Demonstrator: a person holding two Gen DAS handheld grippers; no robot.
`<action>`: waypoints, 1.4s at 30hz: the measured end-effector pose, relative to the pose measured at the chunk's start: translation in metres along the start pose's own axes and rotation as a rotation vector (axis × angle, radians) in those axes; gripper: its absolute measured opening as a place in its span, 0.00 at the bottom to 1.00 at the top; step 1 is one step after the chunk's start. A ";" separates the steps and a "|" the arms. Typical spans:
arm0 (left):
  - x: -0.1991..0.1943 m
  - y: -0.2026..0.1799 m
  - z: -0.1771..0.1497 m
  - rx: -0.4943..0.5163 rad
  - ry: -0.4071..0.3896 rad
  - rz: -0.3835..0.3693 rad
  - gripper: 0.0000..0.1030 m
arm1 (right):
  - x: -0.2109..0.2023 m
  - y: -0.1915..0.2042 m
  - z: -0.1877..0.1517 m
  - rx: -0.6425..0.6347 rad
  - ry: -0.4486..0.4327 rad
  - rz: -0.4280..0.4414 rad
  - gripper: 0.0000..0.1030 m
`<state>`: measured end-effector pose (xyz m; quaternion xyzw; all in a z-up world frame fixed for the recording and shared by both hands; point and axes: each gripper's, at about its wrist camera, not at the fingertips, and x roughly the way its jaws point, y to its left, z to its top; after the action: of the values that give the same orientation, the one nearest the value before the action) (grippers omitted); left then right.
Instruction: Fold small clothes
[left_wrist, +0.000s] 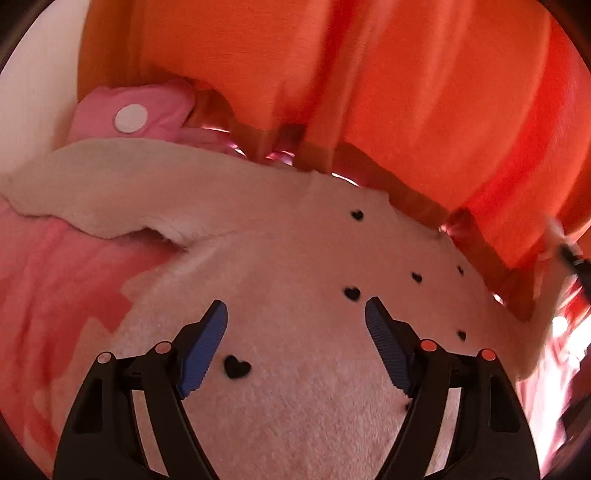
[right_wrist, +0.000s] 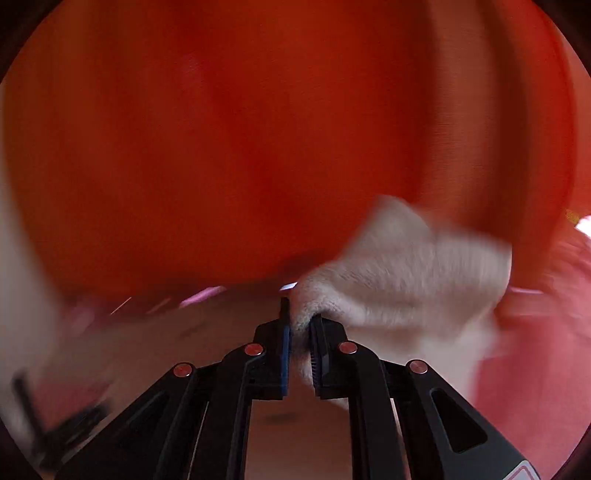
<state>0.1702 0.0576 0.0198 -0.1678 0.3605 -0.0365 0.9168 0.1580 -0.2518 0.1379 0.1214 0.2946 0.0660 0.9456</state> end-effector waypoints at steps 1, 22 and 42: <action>0.001 0.004 0.001 -0.012 0.000 -0.003 0.80 | 0.022 0.022 -0.012 -0.030 0.050 0.025 0.15; 0.097 0.007 0.021 -0.233 0.186 -0.219 0.89 | -0.038 -0.124 -0.115 0.607 0.182 -0.196 0.50; 0.096 -0.011 0.013 -0.096 0.154 -0.150 0.08 | 0.008 -0.150 -0.118 0.607 0.138 -0.257 0.05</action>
<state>0.2504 0.0330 -0.0297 -0.2346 0.4177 -0.1003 0.8720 0.1050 -0.3722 -0.0008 0.3544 0.3770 -0.1364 0.8448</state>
